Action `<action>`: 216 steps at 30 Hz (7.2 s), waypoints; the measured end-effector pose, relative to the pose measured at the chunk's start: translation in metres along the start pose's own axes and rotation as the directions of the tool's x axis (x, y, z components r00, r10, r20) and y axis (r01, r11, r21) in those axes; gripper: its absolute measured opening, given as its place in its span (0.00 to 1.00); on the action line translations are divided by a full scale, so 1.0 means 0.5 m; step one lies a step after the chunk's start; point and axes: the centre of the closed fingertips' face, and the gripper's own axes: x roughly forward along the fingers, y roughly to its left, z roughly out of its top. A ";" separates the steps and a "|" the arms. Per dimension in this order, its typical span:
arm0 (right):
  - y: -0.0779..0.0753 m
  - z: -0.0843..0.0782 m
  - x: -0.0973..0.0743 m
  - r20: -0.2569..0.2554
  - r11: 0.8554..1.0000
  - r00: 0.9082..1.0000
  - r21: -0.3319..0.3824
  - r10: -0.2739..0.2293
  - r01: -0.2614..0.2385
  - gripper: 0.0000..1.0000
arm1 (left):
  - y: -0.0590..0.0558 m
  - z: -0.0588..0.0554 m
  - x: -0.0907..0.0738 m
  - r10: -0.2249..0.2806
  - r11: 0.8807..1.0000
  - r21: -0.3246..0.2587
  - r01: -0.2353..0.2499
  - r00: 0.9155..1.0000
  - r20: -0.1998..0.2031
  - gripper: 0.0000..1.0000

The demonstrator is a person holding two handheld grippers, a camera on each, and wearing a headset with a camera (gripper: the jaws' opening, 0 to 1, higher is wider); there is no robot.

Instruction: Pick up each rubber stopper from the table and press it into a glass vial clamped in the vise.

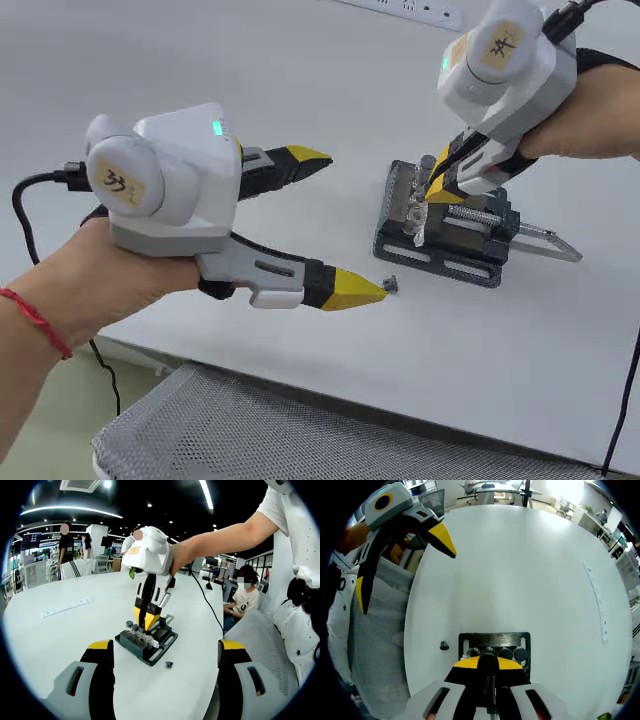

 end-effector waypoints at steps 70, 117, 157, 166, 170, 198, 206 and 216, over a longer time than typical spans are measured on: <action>-0.005 0.000 0.014 -0.081 0.999 0.997 0.033 -0.018 0.020 0.07 | -0.013 0.023 0.007 -0.008 1.000 -0.023 0.009 0.999 0.046 0.83; 0.004 0.007 -0.014 0.051 0.995 0.997 0.089 -0.055 0.050 0.03 | -0.017 0.017 0.006 -0.012 0.999 -0.034 0.014 0.999 0.047 0.82; -0.003 0.006 0.008 0.027 0.996 0.999 0.081 -0.039 0.037 0.02 | -0.008 0.017 0.007 -0.018 0.999 -0.049 0.021 0.998 0.064 0.82; -0.003 0.003 0.008 -0.002 0.997 1.000 0.070 -0.028 0.028 0.02 | -0.004 0.015 0.005 -0.017 0.999 -0.049 0.020 0.998 0.062 0.81; -0.006 0.003 0.010 -0.015 0.998 1.000 0.063 -0.023 0.024 0.02 | -0.006 0.019 0.008 -0.018 0.999 -0.048 0.021 0.998 0.065 0.81; 0.003 0.002 0.011 -0.056 0.998 0.998 0.069 -0.006 0.009 0.01 | 0.000 0.025 0.012 -0.015 0.998 -0.053 0.019 0.997 0.078 0.81; -0.001 0.001 0.012 -0.068 0.998 0.998 0.060 0.000 0.005 0.00 | 0.001 0.027 0.010 -0.013 0.998 -0.057 0.018 0.997 0.079 0.80; 0.000 0.005 0.015 -0.074 0.998 0.997 0.059 -0.005 0.009 0.00 | 0.003 0.027 0.010 -0.011 0.998 -0.063 0.016 0.997 0.082 0.80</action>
